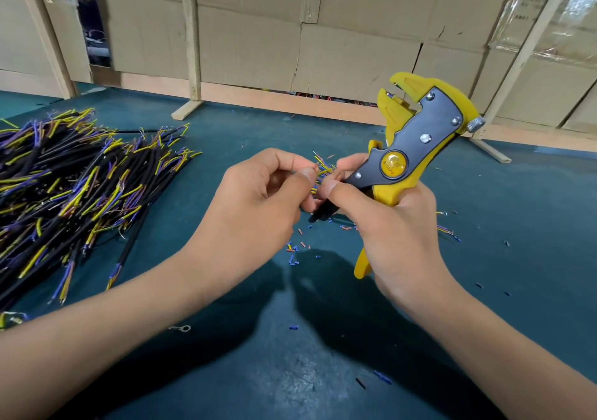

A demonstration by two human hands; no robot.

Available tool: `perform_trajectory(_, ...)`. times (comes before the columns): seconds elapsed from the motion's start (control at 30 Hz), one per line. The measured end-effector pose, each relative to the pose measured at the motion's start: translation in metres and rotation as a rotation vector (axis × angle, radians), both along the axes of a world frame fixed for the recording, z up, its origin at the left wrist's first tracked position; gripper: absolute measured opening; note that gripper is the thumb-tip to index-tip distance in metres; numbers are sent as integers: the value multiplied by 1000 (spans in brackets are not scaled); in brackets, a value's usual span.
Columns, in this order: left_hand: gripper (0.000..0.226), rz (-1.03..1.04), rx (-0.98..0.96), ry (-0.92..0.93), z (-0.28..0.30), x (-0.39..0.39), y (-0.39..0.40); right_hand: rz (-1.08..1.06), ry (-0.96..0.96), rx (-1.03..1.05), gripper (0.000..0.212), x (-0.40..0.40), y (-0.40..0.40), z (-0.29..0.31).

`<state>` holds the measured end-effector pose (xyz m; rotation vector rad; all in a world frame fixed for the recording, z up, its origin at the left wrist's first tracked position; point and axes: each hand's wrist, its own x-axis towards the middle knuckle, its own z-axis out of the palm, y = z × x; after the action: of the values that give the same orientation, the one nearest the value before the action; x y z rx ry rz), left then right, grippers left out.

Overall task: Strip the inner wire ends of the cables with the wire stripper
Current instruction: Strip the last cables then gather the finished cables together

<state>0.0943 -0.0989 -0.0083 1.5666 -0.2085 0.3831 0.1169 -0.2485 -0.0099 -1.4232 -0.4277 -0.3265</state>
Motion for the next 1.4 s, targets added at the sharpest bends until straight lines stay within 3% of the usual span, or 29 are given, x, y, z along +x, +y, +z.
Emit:
perform_trajectory(0.23,7,53,40,-52,3,1,0,48,-27,27,11,3,-1,-3)
perform_trajectory(0.3,9,102,63,-64,4,2,3,161,-2,50,7,4,-2,-3)
perform_trajectory(0.47,12,180,73,-174,17,2,18,634,296,149,13,-1,-2,0)
perform_trajectory(0.7,8,175,98,-225,28,-1,26,875,359,-31,9,-9,-1,-2)
perform_trajectory(0.9,5,131,106,-258,33,-3,30,907,359,-31,16,-10,0,-4)
perform_trajectory(1.4,27,10,36,-236,37,-3,37,912,347,-41,20,-9,-2,-5)
